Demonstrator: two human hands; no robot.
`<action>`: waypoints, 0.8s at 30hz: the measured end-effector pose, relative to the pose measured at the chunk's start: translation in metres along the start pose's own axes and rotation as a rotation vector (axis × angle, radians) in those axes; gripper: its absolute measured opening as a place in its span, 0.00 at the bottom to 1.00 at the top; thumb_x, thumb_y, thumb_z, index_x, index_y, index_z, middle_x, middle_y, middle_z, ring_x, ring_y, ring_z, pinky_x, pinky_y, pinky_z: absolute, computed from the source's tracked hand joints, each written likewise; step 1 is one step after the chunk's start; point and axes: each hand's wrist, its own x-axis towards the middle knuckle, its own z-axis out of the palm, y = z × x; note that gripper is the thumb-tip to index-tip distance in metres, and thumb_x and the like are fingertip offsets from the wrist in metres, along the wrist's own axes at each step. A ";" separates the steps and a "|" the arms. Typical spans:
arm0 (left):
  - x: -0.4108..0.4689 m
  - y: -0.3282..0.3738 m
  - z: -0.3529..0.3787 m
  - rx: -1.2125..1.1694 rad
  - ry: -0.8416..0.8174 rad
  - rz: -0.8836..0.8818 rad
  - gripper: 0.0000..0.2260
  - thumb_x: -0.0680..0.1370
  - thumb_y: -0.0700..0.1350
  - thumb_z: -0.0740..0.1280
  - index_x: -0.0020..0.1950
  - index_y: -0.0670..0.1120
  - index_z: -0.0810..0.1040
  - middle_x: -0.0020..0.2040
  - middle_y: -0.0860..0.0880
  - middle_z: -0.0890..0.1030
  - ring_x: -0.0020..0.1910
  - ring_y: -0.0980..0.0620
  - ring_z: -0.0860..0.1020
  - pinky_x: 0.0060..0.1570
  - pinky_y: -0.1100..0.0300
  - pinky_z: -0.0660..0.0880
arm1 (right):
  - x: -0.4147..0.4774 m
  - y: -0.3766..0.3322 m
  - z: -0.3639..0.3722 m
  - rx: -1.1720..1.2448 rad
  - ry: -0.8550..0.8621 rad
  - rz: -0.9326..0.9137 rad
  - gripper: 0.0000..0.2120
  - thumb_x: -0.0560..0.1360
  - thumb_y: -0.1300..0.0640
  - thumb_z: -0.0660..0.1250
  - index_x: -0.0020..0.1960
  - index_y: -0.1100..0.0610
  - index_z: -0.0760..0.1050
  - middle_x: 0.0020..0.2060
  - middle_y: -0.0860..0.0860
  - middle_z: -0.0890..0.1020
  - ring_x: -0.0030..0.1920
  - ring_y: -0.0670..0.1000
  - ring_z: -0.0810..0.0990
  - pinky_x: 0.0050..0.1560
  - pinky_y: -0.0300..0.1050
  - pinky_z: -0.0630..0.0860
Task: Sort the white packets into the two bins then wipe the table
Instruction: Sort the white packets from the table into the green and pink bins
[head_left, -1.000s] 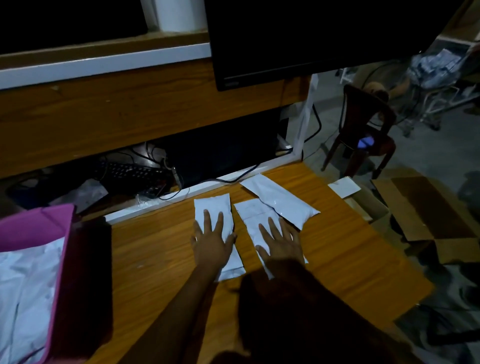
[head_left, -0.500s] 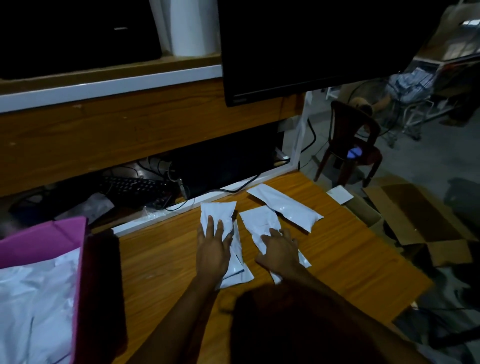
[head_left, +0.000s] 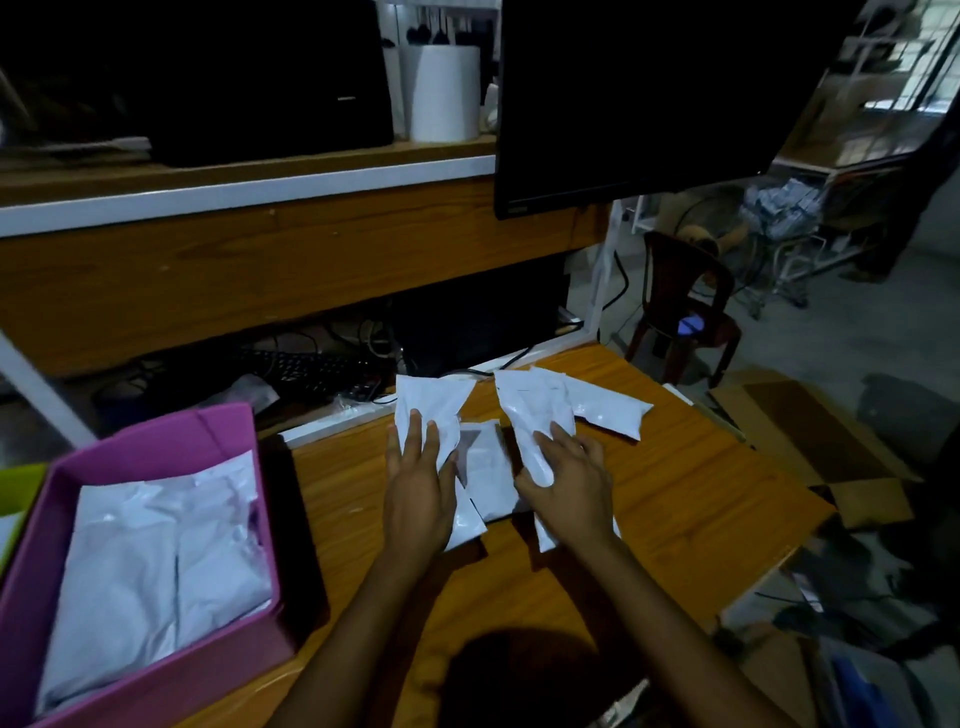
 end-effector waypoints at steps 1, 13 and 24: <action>-0.009 0.003 -0.010 -0.009 0.031 0.001 0.24 0.82 0.54 0.53 0.76 0.45 0.63 0.79 0.50 0.53 0.78 0.45 0.45 0.72 0.54 0.55 | -0.011 -0.010 -0.004 0.047 0.035 -0.013 0.34 0.66 0.36 0.59 0.67 0.51 0.75 0.70 0.49 0.72 0.69 0.55 0.65 0.61 0.58 0.73; -0.148 0.000 -0.152 0.043 0.254 -0.045 0.25 0.81 0.55 0.52 0.77 0.46 0.61 0.79 0.49 0.54 0.79 0.49 0.44 0.74 0.58 0.47 | -0.160 -0.115 -0.026 0.295 0.103 -0.233 0.29 0.70 0.41 0.62 0.69 0.50 0.72 0.71 0.45 0.71 0.70 0.52 0.63 0.64 0.54 0.72; -0.232 -0.081 -0.289 0.231 0.413 -0.172 0.24 0.81 0.53 0.53 0.76 0.46 0.63 0.79 0.48 0.56 0.79 0.47 0.46 0.74 0.62 0.45 | -0.231 -0.262 0.011 0.483 -0.005 -0.436 0.28 0.71 0.41 0.62 0.68 0.52 0.74 0.70 0.46 0.72 0.69 0.53 0.66 0.62 0.43 0.65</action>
